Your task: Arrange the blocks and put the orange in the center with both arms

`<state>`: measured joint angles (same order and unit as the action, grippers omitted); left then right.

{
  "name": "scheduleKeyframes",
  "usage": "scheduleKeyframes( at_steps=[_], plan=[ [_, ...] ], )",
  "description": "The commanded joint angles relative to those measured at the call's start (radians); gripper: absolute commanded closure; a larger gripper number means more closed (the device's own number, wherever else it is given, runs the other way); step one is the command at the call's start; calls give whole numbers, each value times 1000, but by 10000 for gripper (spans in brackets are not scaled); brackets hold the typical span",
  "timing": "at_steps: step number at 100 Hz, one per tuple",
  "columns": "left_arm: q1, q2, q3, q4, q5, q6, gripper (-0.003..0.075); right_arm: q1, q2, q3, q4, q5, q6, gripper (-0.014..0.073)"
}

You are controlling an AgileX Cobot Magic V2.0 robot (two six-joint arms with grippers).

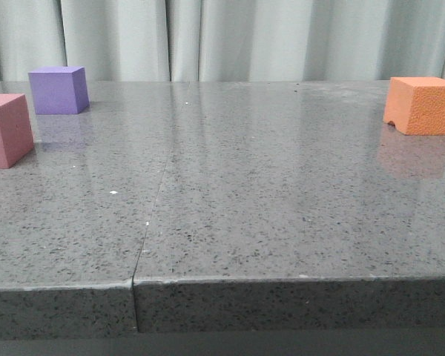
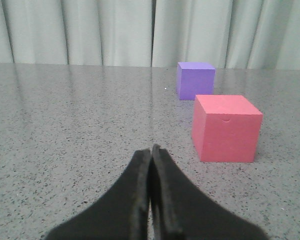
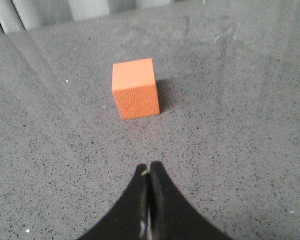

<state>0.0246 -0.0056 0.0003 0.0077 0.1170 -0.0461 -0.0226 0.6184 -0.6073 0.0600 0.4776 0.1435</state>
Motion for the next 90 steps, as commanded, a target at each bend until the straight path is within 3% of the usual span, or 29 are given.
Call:
scheduleKeyframes(
  at_steps=[1, 8, 15, 22, 37, 41, 65, 90],
  plan=[
    [0, -29, 41, -8, -76, -3, 741, -4, 97, -107, -12, -11, -5, 661],
    [0, -29, 41, -8, -76, -3, 741, -4, 169, -166, -11, 22, -5, 642],
    [0, -29, 41, -8, -76, -3, 741, -4, 240, -223, -8, 52, -5, 562],
    [0, -29, 41, -8, -76, -3, 741, -4, 308, -275, 3, 77, -5, 417],
    [0, -29, 41, -8, -76, -3, 741, -4, 449, -368, 46, 125, -5, 0],
    [0, -29, 41, -8, -76, -3, 741, -1, 477, -392, 46, 131, -5, -68],
    [0, -29, 41, -8, -76, -3, 741, 0, 659, -539, 46, 158, -6, -17],
    [0, -29, 41, -8, -76, -3, 741, 3, 836, -777, 46, 300, -55, -17]
  ],
)
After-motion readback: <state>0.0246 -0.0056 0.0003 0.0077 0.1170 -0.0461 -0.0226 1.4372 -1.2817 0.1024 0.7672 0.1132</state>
